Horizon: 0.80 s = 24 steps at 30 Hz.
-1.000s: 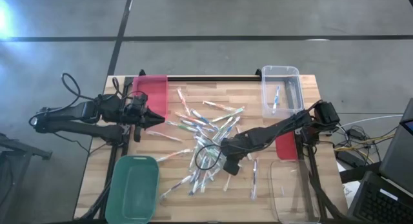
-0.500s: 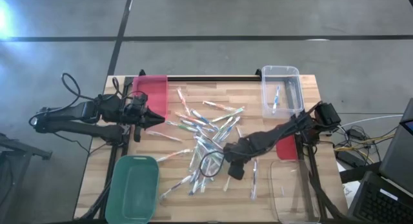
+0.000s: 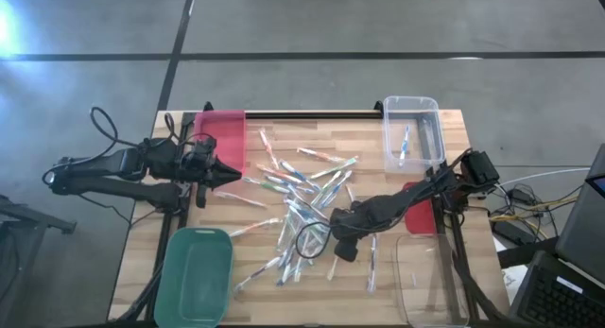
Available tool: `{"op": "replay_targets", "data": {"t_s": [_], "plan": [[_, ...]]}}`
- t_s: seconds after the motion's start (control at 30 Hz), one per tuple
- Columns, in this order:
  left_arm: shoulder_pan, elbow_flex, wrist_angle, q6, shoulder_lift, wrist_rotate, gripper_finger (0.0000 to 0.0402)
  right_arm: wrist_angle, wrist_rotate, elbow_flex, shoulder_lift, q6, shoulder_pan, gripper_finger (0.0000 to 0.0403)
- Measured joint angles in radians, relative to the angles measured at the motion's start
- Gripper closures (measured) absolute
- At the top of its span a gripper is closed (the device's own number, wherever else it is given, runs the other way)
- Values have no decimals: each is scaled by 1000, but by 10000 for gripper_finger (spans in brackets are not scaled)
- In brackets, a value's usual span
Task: Pick & Place Toothbrushes
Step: Put the green toothbrush into the green bin
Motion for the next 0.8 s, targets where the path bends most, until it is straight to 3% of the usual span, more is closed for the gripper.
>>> {"op": "replay_targets", "data": {"t_s": [0.17,0.4,0.6,0.8], "plan": [[0,0,0,0,0,0,362,5,0,-16,0,0,0,318],[0,0,0,0,0,0,362,9,-9,7,-3,-4,0,383],[0,0,0,0,0,0,362,-3,-62,55,-59,0,0,380],[1,0,0,0,0,0,362,-122,-72,144,-170,71,21,380]]}}
